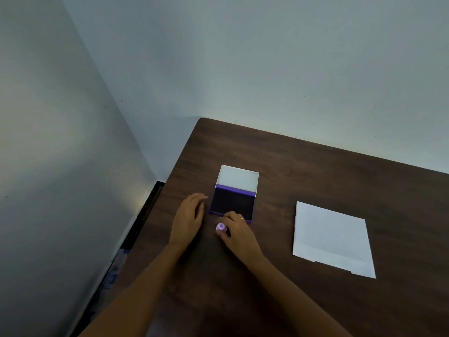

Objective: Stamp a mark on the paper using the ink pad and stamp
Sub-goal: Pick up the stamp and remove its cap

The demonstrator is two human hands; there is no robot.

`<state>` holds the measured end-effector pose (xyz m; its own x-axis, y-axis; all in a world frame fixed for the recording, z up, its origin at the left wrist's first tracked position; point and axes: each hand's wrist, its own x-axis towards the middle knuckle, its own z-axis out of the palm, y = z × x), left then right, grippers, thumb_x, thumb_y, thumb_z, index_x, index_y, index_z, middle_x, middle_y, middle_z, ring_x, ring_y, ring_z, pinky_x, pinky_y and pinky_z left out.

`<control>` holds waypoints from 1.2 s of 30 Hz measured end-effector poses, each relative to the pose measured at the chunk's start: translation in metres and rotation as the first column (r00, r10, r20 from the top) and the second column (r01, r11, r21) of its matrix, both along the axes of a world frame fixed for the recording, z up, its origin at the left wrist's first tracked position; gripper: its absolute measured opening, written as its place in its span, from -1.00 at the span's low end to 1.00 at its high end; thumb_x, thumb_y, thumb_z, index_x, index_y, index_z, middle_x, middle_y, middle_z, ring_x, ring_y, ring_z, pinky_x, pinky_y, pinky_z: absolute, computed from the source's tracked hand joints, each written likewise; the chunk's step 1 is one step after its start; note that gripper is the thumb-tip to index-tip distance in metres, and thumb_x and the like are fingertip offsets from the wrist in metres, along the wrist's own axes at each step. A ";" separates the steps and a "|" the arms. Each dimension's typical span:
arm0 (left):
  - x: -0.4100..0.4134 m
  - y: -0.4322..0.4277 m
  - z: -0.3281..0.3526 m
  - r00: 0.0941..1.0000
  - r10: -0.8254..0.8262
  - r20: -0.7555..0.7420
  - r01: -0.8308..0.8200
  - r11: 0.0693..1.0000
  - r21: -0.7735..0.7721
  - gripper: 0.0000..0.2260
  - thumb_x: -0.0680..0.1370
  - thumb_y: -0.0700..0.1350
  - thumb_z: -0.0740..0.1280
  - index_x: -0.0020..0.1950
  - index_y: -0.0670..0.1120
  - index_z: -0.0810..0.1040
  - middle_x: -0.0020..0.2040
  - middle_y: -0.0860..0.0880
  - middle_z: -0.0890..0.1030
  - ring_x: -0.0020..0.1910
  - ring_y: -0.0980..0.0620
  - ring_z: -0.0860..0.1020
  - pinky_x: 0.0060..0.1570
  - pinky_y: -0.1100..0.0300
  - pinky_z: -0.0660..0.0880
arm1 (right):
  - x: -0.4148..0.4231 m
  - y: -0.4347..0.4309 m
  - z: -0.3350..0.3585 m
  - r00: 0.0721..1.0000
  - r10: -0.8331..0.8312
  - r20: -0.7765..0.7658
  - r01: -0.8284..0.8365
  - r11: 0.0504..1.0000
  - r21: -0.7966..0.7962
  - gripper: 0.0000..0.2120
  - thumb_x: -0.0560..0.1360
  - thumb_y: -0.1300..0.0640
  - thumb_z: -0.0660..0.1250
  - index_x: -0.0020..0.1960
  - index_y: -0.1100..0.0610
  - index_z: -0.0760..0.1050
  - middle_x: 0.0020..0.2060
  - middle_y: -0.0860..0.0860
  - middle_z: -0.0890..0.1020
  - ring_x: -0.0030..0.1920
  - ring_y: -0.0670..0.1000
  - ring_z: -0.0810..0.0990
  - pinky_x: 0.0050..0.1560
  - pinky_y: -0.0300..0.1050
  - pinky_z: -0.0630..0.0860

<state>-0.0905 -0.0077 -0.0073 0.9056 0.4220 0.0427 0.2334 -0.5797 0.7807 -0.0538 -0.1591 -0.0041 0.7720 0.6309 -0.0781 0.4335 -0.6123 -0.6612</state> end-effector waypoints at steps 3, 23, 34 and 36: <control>-0.020 -0.014 0.008 1.000 0.030 -0.011 -0.031 0.993 -0.116 -0.81 0.52 -0.30 0.23 0.09 -0.13 0.51 0.05 -0.14 0.58 0.03 0.02 0.53 0.06 0.18 0.44 | -0.004 -0.001 0.006 0.961 -0.190 -0.199 0.214 0.971 0.109 -0.86 0.44 0.21 0.34 0.01 0.17 0.51 0.04 0.10 0.57 0.04 0.00 0.52 0.07 -0.23 0.40; -0.026 -0.086 0.071 0.980 -0.083 0.182 0.110 0.984 -0.142 -0.76 0.39 -0.21 0.45 0.03 -0.15 0.58 -0.05 -0.06 0.60 -0.09 0.13 0.54 -0.13 0.49 0.45 | -0.014 -0.049 0.045 0.070 0.279 -0.958 0.927 0.336 0.166 -0.84 0.50 0.29 0.21 -0.03 0.26 0.57 -0.05 0.21 0.61 -0.09 0.07 0.63 -0.26 -0.18 0.64; -0.023 -0.082 0.065 0.970 0.235 -0.060 -0.224 0.778 -0.587 -0.86 0.38 -0.14 0.45 -0.10 0.02 0.57 -0.13 0.05 0.61 -0.08 0.14 0.54 -0.18 0.33 0.43 | -0.008 -0.058 0.046 0.229 0.218 -0.949 0.907 0.307 0.289 -0.84 0.41 0.31 0.29 -0.10 0.18 0.63 -0.12 0.10 0.71 -0.05 0.02 0.66 -0.20 -0.23 0.62; -0.024 -0.074 0.058 0.970 0.216 -0.112 -0.241 0.789 -0.566 -0.83 0.39 -0.16 0.44 -0.06 0.00 0.56 -0.09 0.04 0.59 -0.10 0.17 0.52 -0.20 0.35 0.41 | -0.005 -0.064 0.048 0.167 0.320 -0.933 0.947 0.211 0.242 -0.84 0.34 0.32 0.32 -0.12 0.23 0.63 -0.16 0.14 0.72 -0.13 0.03 0.68 -0.25 -0.21 0.63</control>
